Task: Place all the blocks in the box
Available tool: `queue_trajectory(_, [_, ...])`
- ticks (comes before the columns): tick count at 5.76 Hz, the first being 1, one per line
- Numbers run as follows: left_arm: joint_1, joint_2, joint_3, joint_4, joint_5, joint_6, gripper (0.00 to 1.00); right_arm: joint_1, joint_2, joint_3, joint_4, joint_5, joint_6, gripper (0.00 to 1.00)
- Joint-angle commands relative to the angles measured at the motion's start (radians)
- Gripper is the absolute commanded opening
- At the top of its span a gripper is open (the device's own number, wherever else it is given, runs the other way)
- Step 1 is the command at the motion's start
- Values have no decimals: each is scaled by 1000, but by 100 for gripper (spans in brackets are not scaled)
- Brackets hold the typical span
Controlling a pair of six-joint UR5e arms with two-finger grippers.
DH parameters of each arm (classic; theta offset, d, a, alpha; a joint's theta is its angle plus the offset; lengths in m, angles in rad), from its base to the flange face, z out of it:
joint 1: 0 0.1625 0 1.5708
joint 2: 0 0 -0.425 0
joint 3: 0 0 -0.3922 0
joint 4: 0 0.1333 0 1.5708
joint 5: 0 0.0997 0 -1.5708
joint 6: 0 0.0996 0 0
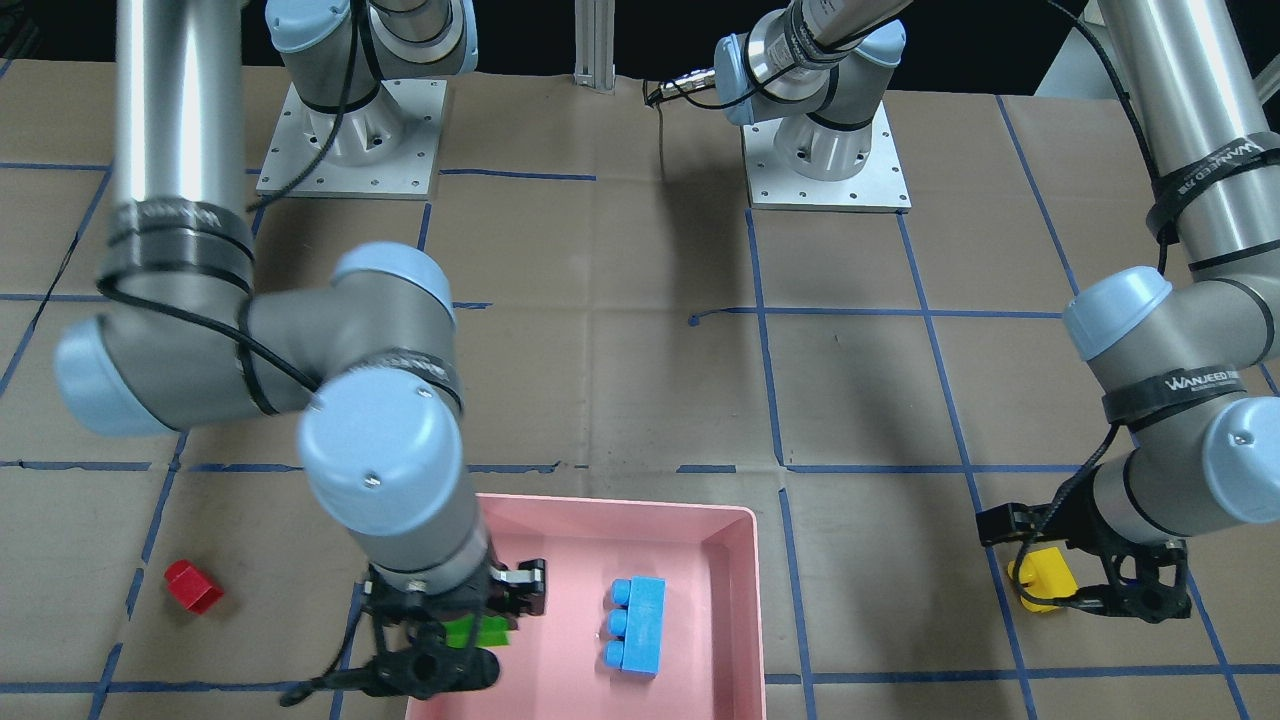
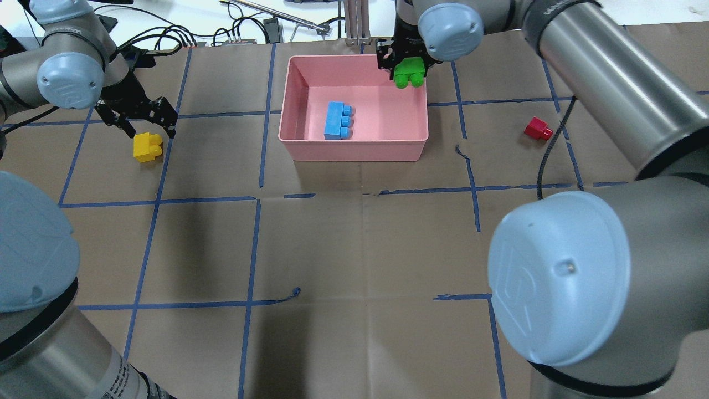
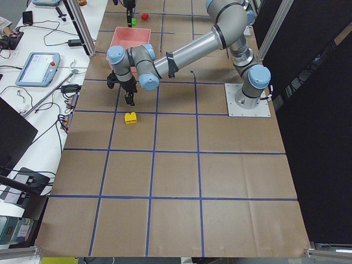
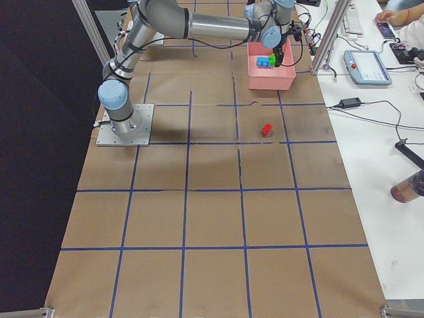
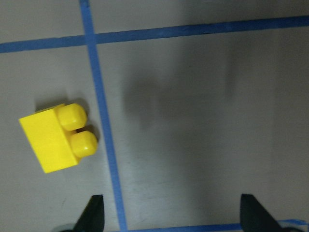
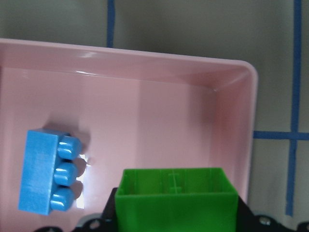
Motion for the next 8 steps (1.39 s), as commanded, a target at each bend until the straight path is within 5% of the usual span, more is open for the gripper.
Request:
queue_trajectory(1, [30, -74, -3, 119, -1, -2, 99, 30, 53, -42, -17, 2, 40, 99])
queue_trajectory(4, [34, -135, 5, 167, 5, 6, 99, 25, 33, -45, 49, -8, 39, 100])
queue_trajectory(5, [34, -141, 4, 165, 14, 11, 91, -1, 1, -44, 109, -9, 28, 100])
queue_trajectory(6, [34, -140, 5, 165, 44, 18, 69, -72, -57, -39, 208, -8, -13, 100])
queue_trajectory(7, [40, -131, 8, 164, 45, 35, 31, -169, -118, -35, 286, -5, -114, 100])
queue_trajectory(8, [40, -122, 10, 156, 45, 37, 6, -262, -157, -30, 333, -6, -270, 100])
